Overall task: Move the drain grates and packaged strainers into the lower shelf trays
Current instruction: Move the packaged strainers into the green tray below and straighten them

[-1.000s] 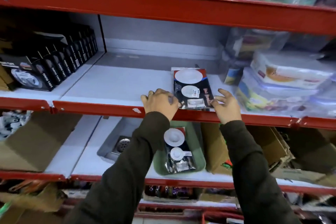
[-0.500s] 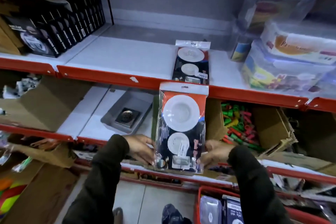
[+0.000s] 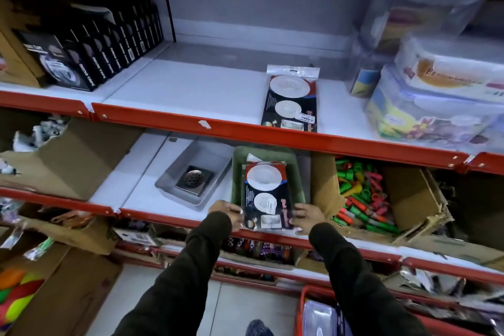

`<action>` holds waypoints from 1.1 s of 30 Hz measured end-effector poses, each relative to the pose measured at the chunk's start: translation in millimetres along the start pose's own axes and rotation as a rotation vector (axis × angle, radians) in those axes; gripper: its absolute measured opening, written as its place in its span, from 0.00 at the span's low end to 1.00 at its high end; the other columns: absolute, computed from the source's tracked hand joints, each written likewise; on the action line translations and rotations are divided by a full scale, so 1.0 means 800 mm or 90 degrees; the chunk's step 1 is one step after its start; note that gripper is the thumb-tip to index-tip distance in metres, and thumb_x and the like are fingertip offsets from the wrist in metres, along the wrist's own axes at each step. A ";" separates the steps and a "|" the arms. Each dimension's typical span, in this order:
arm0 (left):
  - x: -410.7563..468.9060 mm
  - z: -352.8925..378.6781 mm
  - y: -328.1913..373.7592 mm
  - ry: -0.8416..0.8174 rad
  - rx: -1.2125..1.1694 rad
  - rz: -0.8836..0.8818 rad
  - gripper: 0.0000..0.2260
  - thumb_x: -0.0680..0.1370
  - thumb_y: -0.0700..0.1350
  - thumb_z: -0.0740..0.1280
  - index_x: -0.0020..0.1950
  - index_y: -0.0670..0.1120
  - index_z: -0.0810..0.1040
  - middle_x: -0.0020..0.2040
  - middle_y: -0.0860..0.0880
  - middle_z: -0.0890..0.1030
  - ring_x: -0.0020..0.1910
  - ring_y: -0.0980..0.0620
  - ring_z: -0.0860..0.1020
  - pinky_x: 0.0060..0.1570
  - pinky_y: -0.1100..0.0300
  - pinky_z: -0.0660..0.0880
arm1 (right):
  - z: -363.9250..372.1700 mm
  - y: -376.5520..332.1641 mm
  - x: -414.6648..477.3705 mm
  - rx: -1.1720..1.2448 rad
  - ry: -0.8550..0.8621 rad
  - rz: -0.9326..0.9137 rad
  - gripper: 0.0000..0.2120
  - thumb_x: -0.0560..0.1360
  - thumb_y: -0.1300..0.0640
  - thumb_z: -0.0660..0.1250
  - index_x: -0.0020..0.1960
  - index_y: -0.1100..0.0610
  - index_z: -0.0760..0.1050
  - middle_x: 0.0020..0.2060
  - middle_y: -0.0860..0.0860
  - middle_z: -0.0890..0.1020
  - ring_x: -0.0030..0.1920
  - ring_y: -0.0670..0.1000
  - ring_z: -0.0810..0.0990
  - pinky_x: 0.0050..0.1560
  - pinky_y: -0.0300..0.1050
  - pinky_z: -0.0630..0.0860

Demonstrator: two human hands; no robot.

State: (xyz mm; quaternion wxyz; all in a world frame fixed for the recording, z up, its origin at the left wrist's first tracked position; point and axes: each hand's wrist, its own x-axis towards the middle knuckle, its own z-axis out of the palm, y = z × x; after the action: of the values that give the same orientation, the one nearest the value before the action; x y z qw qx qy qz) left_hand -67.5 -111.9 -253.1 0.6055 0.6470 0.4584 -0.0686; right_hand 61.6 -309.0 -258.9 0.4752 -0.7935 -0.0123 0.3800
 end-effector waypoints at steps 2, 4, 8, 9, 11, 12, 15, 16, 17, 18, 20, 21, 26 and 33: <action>0.009 0.005 -0.002 0.106 0.066 0.062 0.02 0.68 0.38 0.74 0.39 0.45 0.83 0.39 0.43 0.86 0.36 0.47 0.84 0.42 0.59 0.84 | 0.002 -0.003 0.011 -0.108 0.059 -0.062 0.24 0.75 0.69 0.66 0.70 0.63 0.69 0.61 0.58 0.81 0.55 0.58 0.79 0.54 0.56 0.79; -0.004 0.008 0.003 0.159 0.154 0.136 0.05 0.70 0.46 0.75 0.43 0.47 0.84 0.45 0.47 0.87 0.44 0.48 0.85 0.49 0.60 0.81 | -0.002 -0.014 0.002 -0.234 0.145 -0.155 0.18 0.75 0.62 0.67 0.65 0.60 0.75 0.59 0.56 0.83 0.58 0.56 0.81 0.62 0.50 0.76; -0.052 0.008 0.048 0.333 0.300 0.505 0.10 0.77 0.54 0.64 0.56 0.53 0.78 0.48 0.51 0.80 0.48 0.49 0.78 0.45 0.57 0.75 | -0.019 -0.075 -0.067 -0.215 0.416 -0.514 0.09 0.78 0.54 0.63 0.53 0.51 0.81 0.48 0.47 0.84 0.49 0.48 0.81 0.53 0.45 0.77; -0.063 0.007 0.069 0.383 0.327 0.608 0.11 0.78 0.54 0.63 0.58 0.54 0.76 0.48 0.51 0.78 0.48 0.50 0.76 0.47 0.55 0.76 | -0.025 -0.096 -0.081 -0.195 0.492 -0.613 0.08 0.78 0.54 0.63 0.53 0.51 0.80 0.48 0.46 0.84 0.49 0.47 0.80 0.55 0.47 0.75; -0.080 0.006 0.119 0.487 0.381 0.730 0.15 0.78 0.54 0.59 0.63 0.54 0.73 0.51 0.50 0.77 0.48 0.51 0.74 0.49 0.53 0.74 | -0.036 -0.139 -0.095 -0.240 0.594 -0.659 0.11 0.78 0.54 0.61 0.58 0.49 0.78 0.53 0.47 0.83 0.54 0.48 0.77 0.61 0.49 0.65; -0.086 0.006 0.147 0.543 0.411 0.749 0.17 0.79 0.55 0.58 0.66 0.53 0.71 0.54 0.49 0.77 0.50 0.50 0.74 0.50 0.52 0.73 | -0.044 -0.159 -0.095 -0.294 0.614 -0.607 0.14 0.78 0.53 0.60 0.62 0.48 0.76 0.57 0.48 0.81 0.60 0.50 0.75 0.64 0.50 0.60; -0.085 0.006 0.217 0.549 0.541 0.578 0.24 0.80 0.56 0.52 0.73 0.47 0.67 0.63 0.44 0.76 0.60 0.44 0.74 0.60 0.46 0.67 | -0.059 -0.206 -0.077 -0.466 0.508 -0.304 0.24 0.78 0.47 0.55 0.71 0.55 0.68 0.66 0.55 0.76 0.72 0.56 0.67 0.74 0.64 0.43; -0.077 0.006 0.234 0.496 0.593 0.488 0.24 0.81 0.56 0.51 0.71 0.45 0.69 0.64 0.42 0.75 0.63 0.42 0.72 0.64 0.44 0.64 | -0.058 -0.217 -0.073 -0.498 0.458 -0.230 0.25 0.78 0.45 0.54 0.70 0.57 0.68 0.65 0.57 0.77 0.71 0.58 0.68 0.73 0.67 0.39; -0.071 0.007 0.247 0.434 0.626 0.411 0.24 0.81 0.55 0.50 0.69 0.44 0.72 0.64 0.41 0.75 0.64 0.41 0.71 0.65 0.43 0.62 | -0.055 -0.225 -0.070 -0.505 0.429 -0.204 0.24 0.78 0.45 0.54 0.66 0.58 0.71 0.62 0.58 0.78 0.69 0.59 0.70 0.73 0.69 0.38; -0.065 0.005 0.258 0.377 0.632 0.359 0.23 0.81 0.54 0.50 0.65 0.43 0.75 0.63 0.41 0.76 0.64 0.41 0.71 0.66 0.44 0.61 | -0.051 -0.233 -0.070 -0.495 0.421 -0.212 0.22 0.78 0.46 0.54 0.63 0.59 0.72 0.60 0.58 0.80 0.67 0.60 0.72 0.73 0.69 0.39; -0.057 -0.004 0.277 0.258 0.534 0.326 0.19 0.79 0.51 0.55 0.61 0.43 0.77 0.58 0.42 0.78 0.62 0.42 0.74 0.66 0.46 0.64 | -0.050 -0.248 -0.070 -0.413 0.405 -0.250 0.18 0.78 0.51 0.57 0.63 0.58 0.73 0.60 0.59 0.80 0.65 0.60 0.74 0.74 0.62 0.49; -0.055 -0.011 0.287 0.183 0.425 0.321 0.16 0.78 0.49 0.60 0.59 0.42 0.77 0.56 0.42 0.80 0.59 0.42 0.77 0.64 0.49 0.69 | -0.054 -0.255 -0.070 -0.326 0.385 -0.266 0.18 0.77 0.54 0.59 0.65 0.59 0.73 0.62 0.59 0.79 0.66 0.60 0.74 0.73 0.56 0.55; -0.090 -0.061 0.292 -0.072 -0.050 0.268 0.06 0.76 0.41 0.68 0.52 0.44 0.79 0.42 0.50 0.83 0.31 0.58 0.83 0.31 0.65 0.75 | -0.094 -0.255 -0.085 0.226 0.100 -0.313 0.07 0.70 0.69 0.70 0.48 0.65 0.80 0.45 0.59 0.81 0.44 0.57 0.79 0.44 0.45 0.75; -0.139 -0.091 0.170 -0.438 0.140 0.216 0.09 0.70 0.37 0.74 0.49 0.42 0.81 0.42 0.48 0.86 0.38 0.52 0.83 0.36 0.62 0.82 | -0.109 -0.140 -0.090 0.147 -0.450 -0.211 0.36 0.64 0.68 0.75 0.71 0.61 0.69 0.64 0.63 0.77 0.61 0.60 0.78 0.65 0.56 0.74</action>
State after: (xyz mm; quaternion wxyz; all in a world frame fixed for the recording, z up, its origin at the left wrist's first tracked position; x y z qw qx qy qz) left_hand -72.8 -86.0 -64.4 0.6535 0.7136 0.1053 -0.2293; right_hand 102.0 -340.4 -108.1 0.5825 -0.5427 -0.2597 0.5466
